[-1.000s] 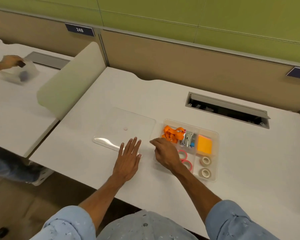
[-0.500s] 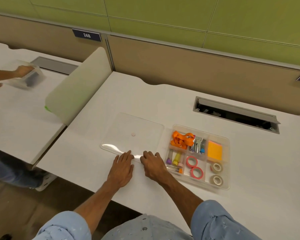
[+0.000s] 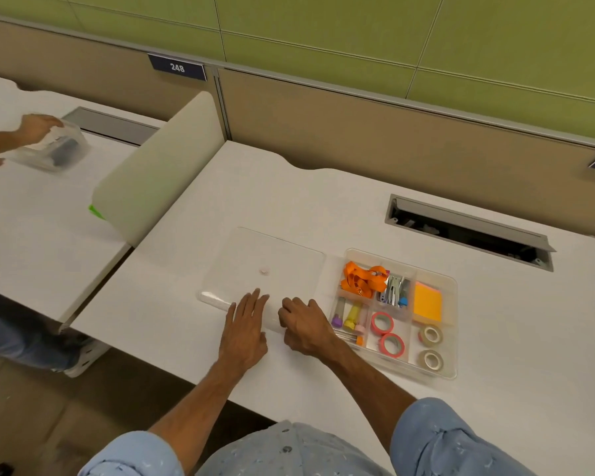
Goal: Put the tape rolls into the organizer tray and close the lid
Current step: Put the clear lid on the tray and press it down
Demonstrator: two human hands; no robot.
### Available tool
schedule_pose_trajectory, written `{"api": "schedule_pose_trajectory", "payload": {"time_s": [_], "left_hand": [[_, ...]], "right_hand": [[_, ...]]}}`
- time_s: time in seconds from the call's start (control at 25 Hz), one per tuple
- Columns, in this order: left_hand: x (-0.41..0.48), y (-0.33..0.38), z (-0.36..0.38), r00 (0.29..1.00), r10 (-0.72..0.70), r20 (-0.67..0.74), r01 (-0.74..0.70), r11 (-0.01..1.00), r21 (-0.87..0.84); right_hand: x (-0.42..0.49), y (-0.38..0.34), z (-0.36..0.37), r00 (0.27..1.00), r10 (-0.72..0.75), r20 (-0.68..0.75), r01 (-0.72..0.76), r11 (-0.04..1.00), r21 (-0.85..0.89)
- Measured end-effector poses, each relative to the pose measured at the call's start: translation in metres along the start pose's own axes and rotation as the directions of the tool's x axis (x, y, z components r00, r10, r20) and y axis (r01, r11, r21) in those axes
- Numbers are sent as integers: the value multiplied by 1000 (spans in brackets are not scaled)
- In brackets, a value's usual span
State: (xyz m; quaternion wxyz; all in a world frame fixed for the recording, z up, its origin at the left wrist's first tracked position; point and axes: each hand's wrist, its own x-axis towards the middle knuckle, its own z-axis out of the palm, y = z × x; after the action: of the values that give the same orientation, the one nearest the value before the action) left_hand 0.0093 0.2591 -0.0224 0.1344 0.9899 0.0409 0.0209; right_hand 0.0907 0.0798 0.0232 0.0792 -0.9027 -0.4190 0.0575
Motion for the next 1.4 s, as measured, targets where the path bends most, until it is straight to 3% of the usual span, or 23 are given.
{"api": "schedule_pose_trajectory", "payload": {"time_s": [0.12,0.32,0.48,0.64,0.76,0.84,1.0,1.16,1.28,1.4], "left_hand": [[7,13,-8,987,2,-163,-14,997,-72],[30,12,-58,898,24,-440,-93,987,-134],[56,20,-107,845,55,-532,-129,986,-104],[75,46,-157,793,104,-601,-168,984,-51],[87,65,-181,799,-9,-601,-37,997,-64],[94,70,-187,779,-167,-604,70,981,-181],[100,58,-160,742,-385,-549,213,912,-351],[106,65,-129,692,-664,-282,418,688,-594],[116,81,-119,729,-669,-144,426,608,-670],[119,104,-100,802,-594,-61,414,627,-660]], "right_hand": [[-1,-8,-23,996,-54,-67,60,994,92],[-1,6,-60,986,-60,-156,98,962,254],[2,36,-70,968,124,-216,-80,976,203],[7,37,-84,917,202,-344,-133,968,212],[7,37,-98,866,346,-361,-205,904,375],[5,44,-114,856,443,-265,-213,771,600],[-19,71,-144,883,446,-146,-92,469,878],[-56,105,-142,883,463,-72,-82,303,949],[-83,129,-128,839,544,-18,-132,236,963],[-103,162,-103,688,725,0,-240,227,944]]}}
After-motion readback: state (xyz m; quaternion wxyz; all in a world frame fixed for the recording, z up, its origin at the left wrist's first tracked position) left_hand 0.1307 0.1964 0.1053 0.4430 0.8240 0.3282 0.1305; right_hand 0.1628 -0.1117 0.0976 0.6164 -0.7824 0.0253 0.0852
